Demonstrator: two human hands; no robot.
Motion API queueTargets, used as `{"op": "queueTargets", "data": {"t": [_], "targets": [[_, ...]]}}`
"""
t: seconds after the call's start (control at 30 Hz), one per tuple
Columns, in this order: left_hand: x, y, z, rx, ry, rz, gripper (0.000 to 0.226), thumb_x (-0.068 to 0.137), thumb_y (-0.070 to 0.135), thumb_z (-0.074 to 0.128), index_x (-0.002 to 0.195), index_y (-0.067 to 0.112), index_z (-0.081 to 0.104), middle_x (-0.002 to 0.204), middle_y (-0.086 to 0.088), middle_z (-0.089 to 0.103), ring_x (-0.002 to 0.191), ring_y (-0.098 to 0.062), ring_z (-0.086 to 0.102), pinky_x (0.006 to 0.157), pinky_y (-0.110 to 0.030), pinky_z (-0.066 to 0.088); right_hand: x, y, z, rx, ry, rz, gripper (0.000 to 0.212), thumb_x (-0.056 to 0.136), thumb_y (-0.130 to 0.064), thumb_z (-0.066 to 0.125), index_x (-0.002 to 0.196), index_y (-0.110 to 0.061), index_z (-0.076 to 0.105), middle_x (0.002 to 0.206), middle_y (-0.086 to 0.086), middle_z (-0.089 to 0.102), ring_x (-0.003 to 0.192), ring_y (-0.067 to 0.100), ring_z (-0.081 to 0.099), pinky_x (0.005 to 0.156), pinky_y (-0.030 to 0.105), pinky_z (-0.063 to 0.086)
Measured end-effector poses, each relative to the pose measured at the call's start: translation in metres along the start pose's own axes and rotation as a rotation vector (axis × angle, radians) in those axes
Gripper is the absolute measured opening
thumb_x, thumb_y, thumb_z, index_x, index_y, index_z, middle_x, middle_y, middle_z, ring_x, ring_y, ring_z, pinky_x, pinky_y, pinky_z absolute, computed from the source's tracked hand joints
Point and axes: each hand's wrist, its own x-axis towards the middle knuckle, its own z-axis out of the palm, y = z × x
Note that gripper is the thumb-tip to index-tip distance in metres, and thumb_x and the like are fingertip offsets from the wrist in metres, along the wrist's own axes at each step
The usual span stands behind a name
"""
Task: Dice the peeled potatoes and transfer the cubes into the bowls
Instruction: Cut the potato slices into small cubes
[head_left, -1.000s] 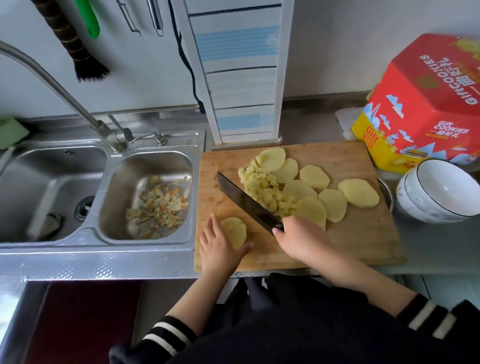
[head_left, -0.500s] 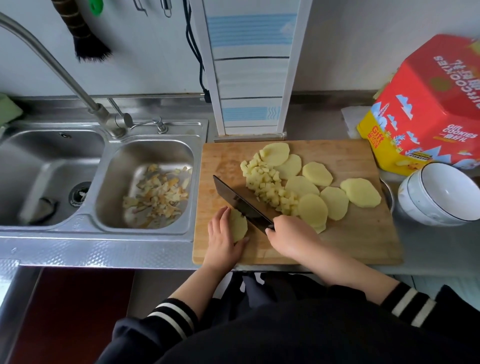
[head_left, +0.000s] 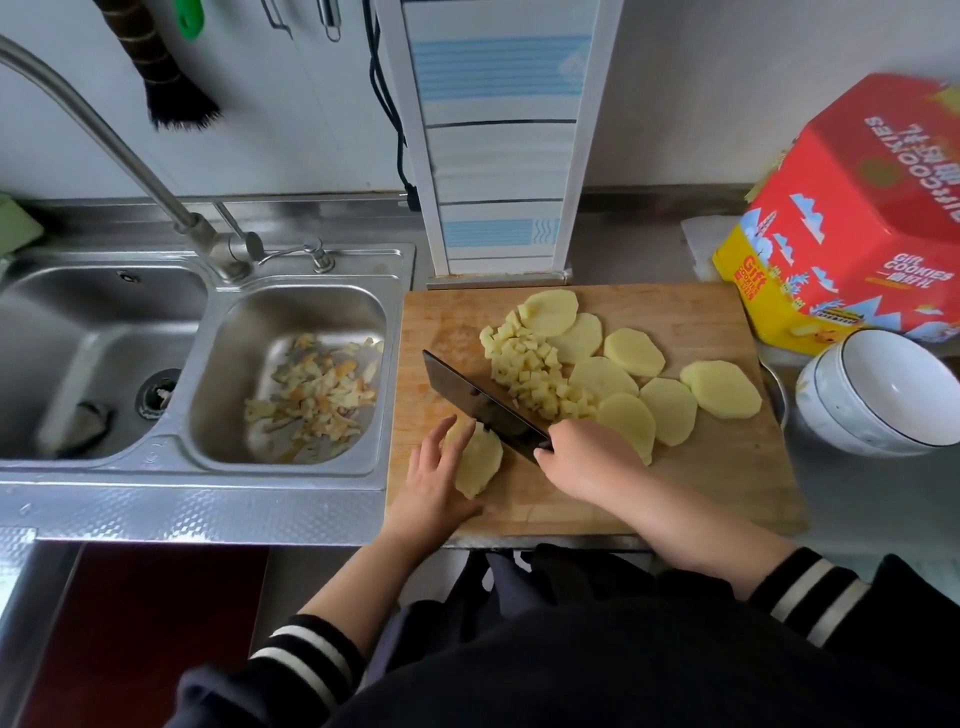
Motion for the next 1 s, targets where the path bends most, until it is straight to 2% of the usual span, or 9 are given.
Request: {"op": "queueTargets", "data": {"t": [0.07,0.2,0.43,0.53,0.6,0.63,0.77,0.87,1.0], "targets": [[-0.003,-0.013,-0.007,0.099,-0.020,0.093,0.103,0.064,0.027,0.089,0.147,0.034,0.028,0.150,-0.003,0.030,0.127,-0.031,0.044,0.102,-0.051,0.046,0.000,0.000,0.001,0.002,-0.004,0.005,0.033,0.102,-0.033,0.042,0.071,-0.018,0.043,0.070,-0.001,0.051,0.059,0.014,0.047,0.048,0.026,0.033],[0.004,-0.013,-0.010,0.130,-0.002,0.145,0.088,0.069,0.023,0.086,0.142,0.032,0.038,0.145,-0.005,0.040,0.123,-0.030,0.049,0.095,-0.047,0.052,-0.001,0.000,-0.001,-0.011,0.013,0.004,0.035,0.101,-0.031,0.043,0.068,-0.020,0.039,0.070,-0.002,0.050,0.058,0.012,0.046,0.047,0.026,0.032],[0.001,-0.012,-0.008,0.149,0.029,0.158,0.082,0.072,0.024,0.084,0.141,0.032,0.041,0.144,-0.003,0.040,0.123,-0.031,0.048,0.088,-0.047,0.055,-0.004,0.007,0.002,-0.086,0.015,-0.015,0.022,0.101,-0.028,0.040,0.090,-0.015,0.054,0.072,-0.005,0.047,0.067,0.016,0.048,0.051,0.026,0.034],[-0.002,-0.007,-0.005,0.300,0.077,0.196,0.075,0.074,0.045,0.078,0.139,0.030,0.043,0.144,-0.006,0.041,0.131,-0.033,0.040,0.093,-0.050,0.053,-0.004,0.009,0.002,-0.082,0.022,-0.011,0.027,0.102,-0.031,0.040,0.105,-0.014,0.060,0.078,-0.004,0.052,0.074,0.019,0.052,0.061,0.029,0.042],[-0.002,0.003,-0.004,0.365,0.161,0.238,0.064,0.080,0.065,0.059,0.128,0.024,0.054,0.135,-0.008,0.050,0.127,-0.035,0.046,0.091,-0.046,0.050,-0.005,0.010,-0.001,-0.097,0.051,-0.024,0.028,0.102,-0.034,0.039,0.102,-0.015,0.060,0.074,-0.005,0.050,0.074,0.019,0.053,0.061,0.030,0.042],[0.000,0.011,-0.003,0.359,0.209,0.236,0.058,0.085,0.066,0.053,0.120,0.020,0.059,0.126,-0.009,0.055,0.120,-0.033,0.051,0.087,-0.042,0.051,-0.007,0.009,-0.003,-0.104,0.064,-0.034,0.028,0.103,-0.034,0.039,0.099,-0.015,0.060,0.071,-0.005,0.049,0.072,0.019,0.053,0.059,0.029,0.041],[0.018,0.032,0.008,0.315,0.346,0.130,0.031,0.090,0.040,0.050,0.093,0.013,0.063,0.094,-0.007,0.059,0.086,-0.029,0.054,0.066,-0.035,0.049,-0.013,0.000,-0.010,-0.189,0.087,-0.118,0.028,0.103,-0.031,0.038,0.081,-0.019,0.048,0.067,-0.005,0.045,0.068,0.020,0.050,0.054,0.030,0.036],[0.023,0.029,0.019,0.280,0.363,0.079,0.022,0.088,0.030,0.054,0.085,0.010,0.063,0.086,-0.008,0.056,0.079,-0.030,0.052,0.064,-0.039,0.048,-0.012,-0.006,-0.009,-0.275,0.084,-0.127,0.038,0.103,-0.023,0.038,0.066,-0.022,0.031,0.066,-0.005,0.039,0.066,0.022,0.045,0.046,0.028,0.027],[0.021,0.020,0.025,0.242,0.363,0.099,0.027,0.092,0.031,0.052,0.090,0.008,0.065,0.091,-0.010,0.059,0.083,-0.030,0.051,0.071,-0.038,0.046,-0.005,-0.006,-0.002,-0.290,0.101,-0.135,0.022,0.100,-0.016,0.042,0.078,-0.019,0.040,0.065,-0.004,0.038,0.067,0.024,0.048,0.044,0.027,0.025]]}}
